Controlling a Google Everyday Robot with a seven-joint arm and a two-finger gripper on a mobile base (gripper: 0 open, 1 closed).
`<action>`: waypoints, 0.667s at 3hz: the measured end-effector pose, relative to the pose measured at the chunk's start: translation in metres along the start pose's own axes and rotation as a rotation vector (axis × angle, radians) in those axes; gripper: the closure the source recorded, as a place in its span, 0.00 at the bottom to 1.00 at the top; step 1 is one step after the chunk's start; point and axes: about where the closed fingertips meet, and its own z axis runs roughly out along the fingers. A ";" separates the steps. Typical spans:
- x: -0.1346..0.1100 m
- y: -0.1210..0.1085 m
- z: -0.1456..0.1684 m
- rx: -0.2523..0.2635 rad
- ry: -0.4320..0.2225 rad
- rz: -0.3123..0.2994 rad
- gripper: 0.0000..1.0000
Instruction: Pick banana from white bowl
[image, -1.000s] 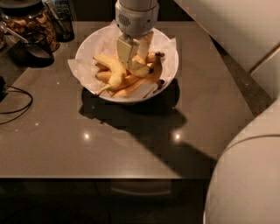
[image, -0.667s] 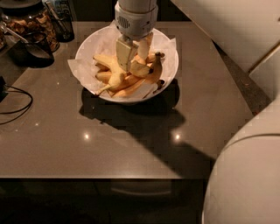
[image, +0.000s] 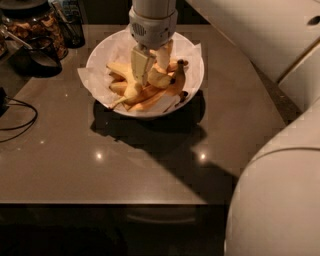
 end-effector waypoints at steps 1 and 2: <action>-0.002 0.001 0.009 -0.009 0.016 -0.003 0.47; -0.003 0.001 0.008 -0.008 0.015 -0.004 0.66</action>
Offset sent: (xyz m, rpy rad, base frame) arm -0.0082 -0.0042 -0.0175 -0.0739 0.0343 0.0154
